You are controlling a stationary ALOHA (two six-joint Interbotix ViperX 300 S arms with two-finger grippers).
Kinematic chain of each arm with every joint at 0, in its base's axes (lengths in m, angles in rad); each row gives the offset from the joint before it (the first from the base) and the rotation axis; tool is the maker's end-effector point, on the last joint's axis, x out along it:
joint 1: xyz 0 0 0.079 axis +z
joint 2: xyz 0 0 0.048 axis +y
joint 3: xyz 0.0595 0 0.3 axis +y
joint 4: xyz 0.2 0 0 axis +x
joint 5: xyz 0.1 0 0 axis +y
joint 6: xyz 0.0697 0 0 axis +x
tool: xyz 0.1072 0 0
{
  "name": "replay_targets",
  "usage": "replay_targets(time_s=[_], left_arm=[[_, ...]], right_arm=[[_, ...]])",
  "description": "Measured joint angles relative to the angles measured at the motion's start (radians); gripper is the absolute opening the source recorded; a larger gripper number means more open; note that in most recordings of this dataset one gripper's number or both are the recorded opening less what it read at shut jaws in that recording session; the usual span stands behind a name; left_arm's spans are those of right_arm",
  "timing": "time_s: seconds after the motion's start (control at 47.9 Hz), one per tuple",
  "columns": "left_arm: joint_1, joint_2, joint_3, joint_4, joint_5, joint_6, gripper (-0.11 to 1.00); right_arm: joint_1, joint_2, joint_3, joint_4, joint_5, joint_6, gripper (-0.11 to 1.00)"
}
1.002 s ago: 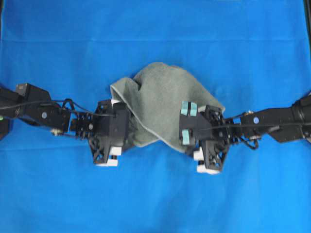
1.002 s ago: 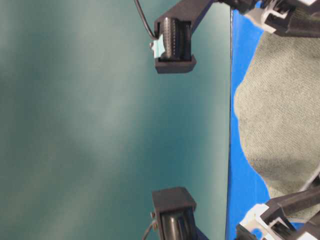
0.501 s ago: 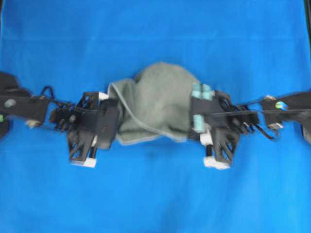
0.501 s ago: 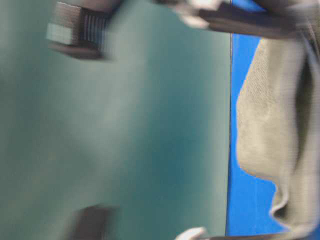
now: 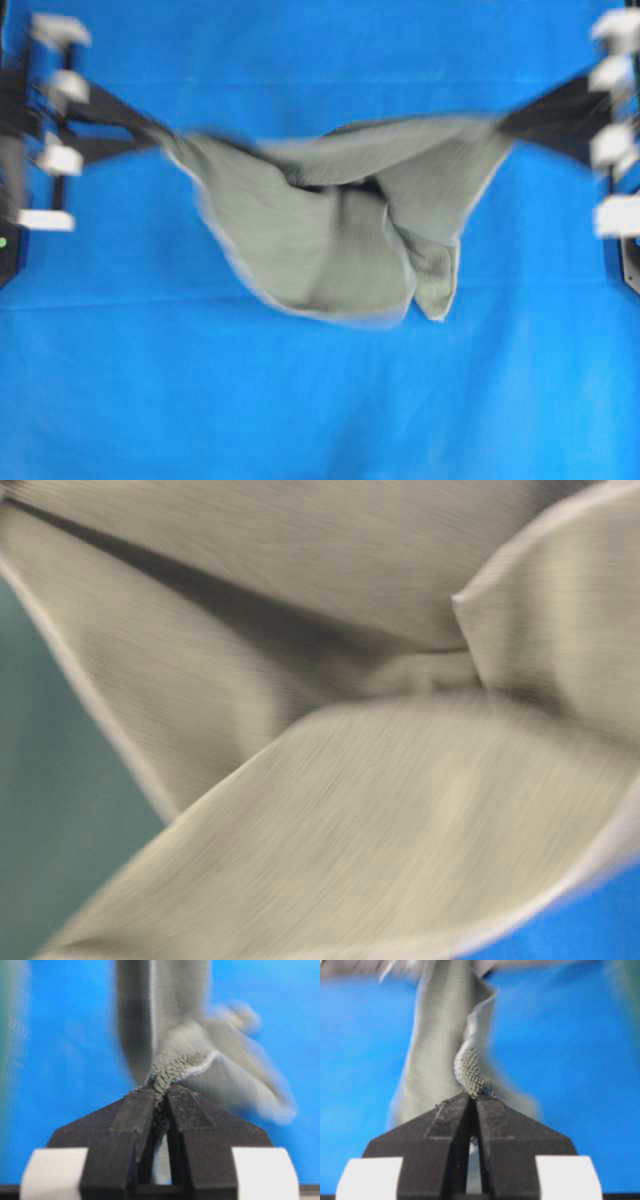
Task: Fold a large towel.
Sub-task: 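Lift the towel with both grippers and shake it out flat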
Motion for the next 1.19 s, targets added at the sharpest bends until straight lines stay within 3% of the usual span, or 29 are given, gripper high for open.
replay_targets(time_s=[0.271,0.418,0.459,0.585,0.689,0.877,1.023,1.19], left_arm=[[0.095,-0.077,-0.114,0.000,-0.187,0.075,0.03],[0.083,-0.072,-0.184,-0.006,-0.193,0.028,0.03],[0.066,-0.072,-0.195,-0.009,-0.187,0.000,0.03],[0.000,-0.077,-0.218,-0.012,-0.167,-0.167,0.03],[-0.058,-0.089,-0.227,-0.017,-0.135,-0.229,0.03],[-0.262,-0.098,-0.250,-0.018,-0.086,-0.387,0.03],[-0.431,-0.101,-0.264,-0.017,-0.031,-0.431,0.03],[-0.515,-0.094,-0.267,-0.015,0.021,-0.402,0.03]], right_arm=[[-0.298,-0.094,-0.046,-0.020,-0.006,0.014,0.02],[-0.301,-0.112,-0.106,0.020,-0.005,0.031,0.02],[-0.282,-0.118,-0.123,0.037,0.000,0.035,0.02],[-0.189,-0.140,-0.164,0.092,0.026,0.037,0.02],[-0.083,-0.158,-0.186,0.137,0.032,0.037,0.02],[0.158,-0.167,-0.219,0.176,0.017,0.038,0.02],[0.299,-0.153,-0.230,0.175,-0.023,0.032,0.02],[0.357,-0.117,-0.232,0.130,-0.046,0.032,0.02]])
